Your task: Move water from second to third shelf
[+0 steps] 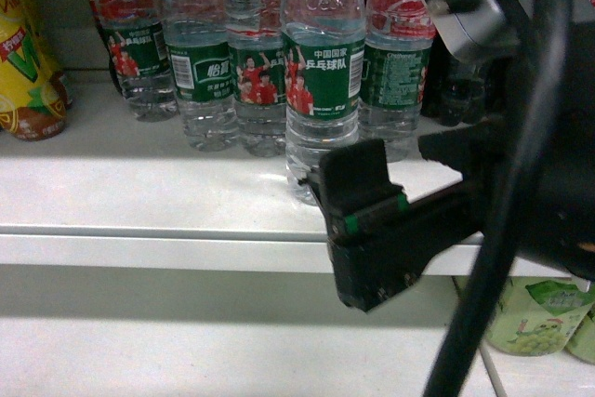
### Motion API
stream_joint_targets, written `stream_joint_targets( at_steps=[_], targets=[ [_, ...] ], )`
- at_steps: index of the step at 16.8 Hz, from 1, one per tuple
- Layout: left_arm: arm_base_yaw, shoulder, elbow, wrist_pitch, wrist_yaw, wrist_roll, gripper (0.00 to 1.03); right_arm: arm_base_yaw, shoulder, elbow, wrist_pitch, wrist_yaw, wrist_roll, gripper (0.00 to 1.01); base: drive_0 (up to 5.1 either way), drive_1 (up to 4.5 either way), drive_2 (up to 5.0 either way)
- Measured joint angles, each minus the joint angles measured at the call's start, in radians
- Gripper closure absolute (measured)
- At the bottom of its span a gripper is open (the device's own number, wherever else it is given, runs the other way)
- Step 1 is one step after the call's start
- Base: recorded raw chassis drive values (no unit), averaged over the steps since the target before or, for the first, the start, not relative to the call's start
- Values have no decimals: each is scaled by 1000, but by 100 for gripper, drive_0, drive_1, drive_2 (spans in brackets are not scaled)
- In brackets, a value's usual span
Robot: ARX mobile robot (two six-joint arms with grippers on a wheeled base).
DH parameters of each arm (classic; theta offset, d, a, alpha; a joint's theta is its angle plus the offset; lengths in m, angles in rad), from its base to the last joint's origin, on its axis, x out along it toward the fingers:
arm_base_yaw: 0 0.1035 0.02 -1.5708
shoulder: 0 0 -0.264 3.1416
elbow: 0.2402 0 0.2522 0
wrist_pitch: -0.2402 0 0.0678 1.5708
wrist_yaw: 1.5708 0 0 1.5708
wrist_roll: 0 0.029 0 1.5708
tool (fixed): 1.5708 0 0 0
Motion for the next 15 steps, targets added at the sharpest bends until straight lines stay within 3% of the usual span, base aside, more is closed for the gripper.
stream_joint_targets(
  at_steps=[4,9,12,15],
  targets=[
    [0,0,0,0,0,0,5,0,69,144,-45,6,115,3,0,0,0],
    [0,0,0,0,0,0,5,-14,127,260,-126,27,214,3,0,0,0],
    [0,0,0,0,0,0,5,-19,147,303,-127,42,246,3,0,0,0],
    [0,0,0,0,0,0,5,-11,182,335,-131,65,237,3,0,0,0]
  ],
)
